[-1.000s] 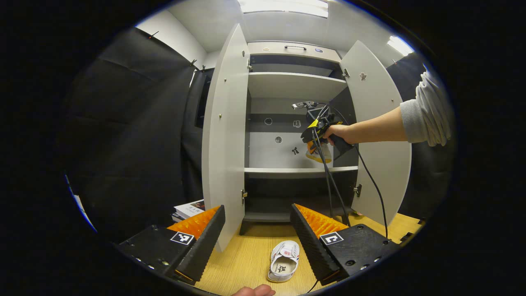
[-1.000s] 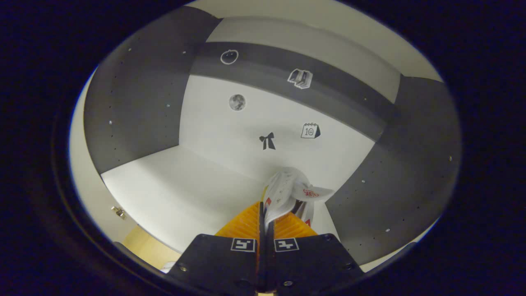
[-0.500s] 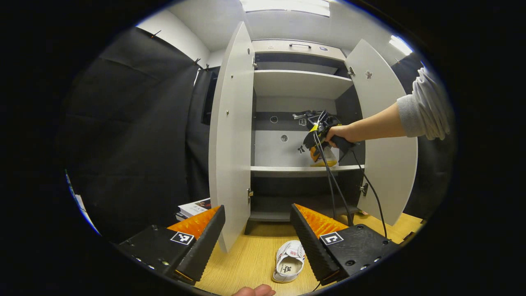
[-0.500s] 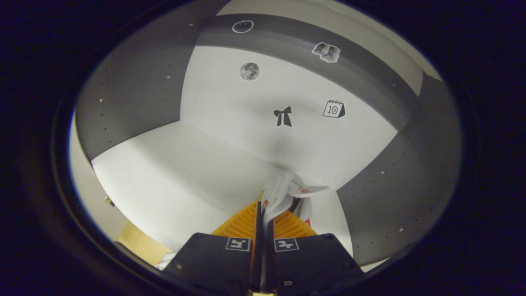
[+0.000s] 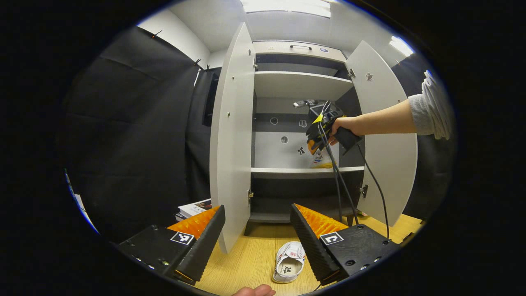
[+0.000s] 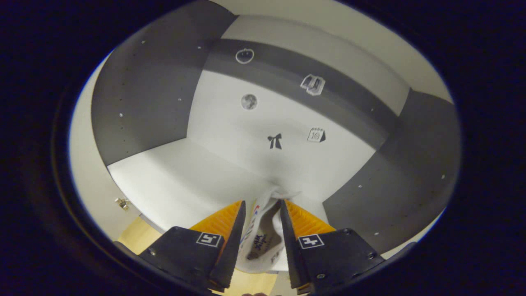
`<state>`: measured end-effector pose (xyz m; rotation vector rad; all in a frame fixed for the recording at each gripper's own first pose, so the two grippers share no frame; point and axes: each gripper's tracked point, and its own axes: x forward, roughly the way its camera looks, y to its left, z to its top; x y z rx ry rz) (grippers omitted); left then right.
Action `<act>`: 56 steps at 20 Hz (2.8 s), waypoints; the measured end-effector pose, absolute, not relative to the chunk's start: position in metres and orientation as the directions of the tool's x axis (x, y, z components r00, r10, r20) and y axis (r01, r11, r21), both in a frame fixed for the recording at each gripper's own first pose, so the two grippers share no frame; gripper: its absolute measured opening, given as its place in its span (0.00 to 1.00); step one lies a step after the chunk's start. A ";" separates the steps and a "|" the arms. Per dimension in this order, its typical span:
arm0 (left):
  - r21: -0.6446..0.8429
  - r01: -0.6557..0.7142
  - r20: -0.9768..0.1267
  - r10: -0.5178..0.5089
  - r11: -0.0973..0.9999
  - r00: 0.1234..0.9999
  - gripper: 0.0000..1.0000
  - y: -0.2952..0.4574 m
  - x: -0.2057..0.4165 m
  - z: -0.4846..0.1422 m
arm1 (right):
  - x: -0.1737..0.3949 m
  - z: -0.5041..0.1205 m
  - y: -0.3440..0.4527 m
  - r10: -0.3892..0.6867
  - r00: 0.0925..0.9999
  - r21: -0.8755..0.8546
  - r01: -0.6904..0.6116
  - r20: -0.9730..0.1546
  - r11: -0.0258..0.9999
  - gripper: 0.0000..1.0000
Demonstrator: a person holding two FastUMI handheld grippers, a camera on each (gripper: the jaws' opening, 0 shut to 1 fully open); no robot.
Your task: Grab one shoe with the right hand and put it into the shoe cabinet, grab the other shoe with the left hand and put it into the shoe cabinet; then close the right door with the right hand and the left door with the left hand.
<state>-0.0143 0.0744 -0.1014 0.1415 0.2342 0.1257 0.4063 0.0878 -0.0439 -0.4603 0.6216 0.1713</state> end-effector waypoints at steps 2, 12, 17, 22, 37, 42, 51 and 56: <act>0.148 -0.096 -0.214 0.126 0.984 0.969 0.95 0.069 -0.012 -0.098 | 0.387 -0.013 0.090 0.064 0.842 -0.346 -0.288 -0.536 0.893 0.57; 0.129 -0.047 -0.185 0.071 0.990 0.980 0.95 0.043 -0.010 -0.089 | 0.230 0.060 0.032 0.149 0.970 -0.126 -0.175 -0.194 0.976 0.66; 0.128 -0.050 -0.163 0.071 0.990 0.984 0.95 0.039 -0.008 -0.083 | 0.151 0.043 0.001 0.104 0.990 -0.143 -0.117 -0.095 0.983 0.68; 0.136 -0.046 -0.165 0.069 0.990 0.984 0.95 0.032 -0.008 -0.082 | 0.069 0.007 0.012 0.118 0.992 -0.146 -0.123 -0.045 0.982 0.69; 0.153 0.019 -0.330 0.033 0.988 0.944 0.95 0.011 -0.039 -0.140 | -0.025 -0.099 -0.009 0.019 0.980 -0.063 -0.033 -0.199 0.997 0.90; 0.158 0.040 -0.424 0.031 0.987 0.905 0.95 0.017 -0.049 -0.182 | -0.027 -0.102 -0.021 -0.003 0.979 -0.051 -0.007 -0.204 0.999 0.90; 0.095 0.057 -0.735 0.032 0.994 0.677 0.97 0.055 -0.044 -0.305 | -0.026 -0.102 -0.028 -0.002 0.979 -0.039 -0.006 -0.205 0.999 0.90; 0.140 0.073 -0.789 0.067 0.987 0.610 0.97 0.071 -0.038 -0.347 | -0.022 -0.105 -0.037 -0.021 0.977 -0.032 0.014 -0.211 0.999 0.93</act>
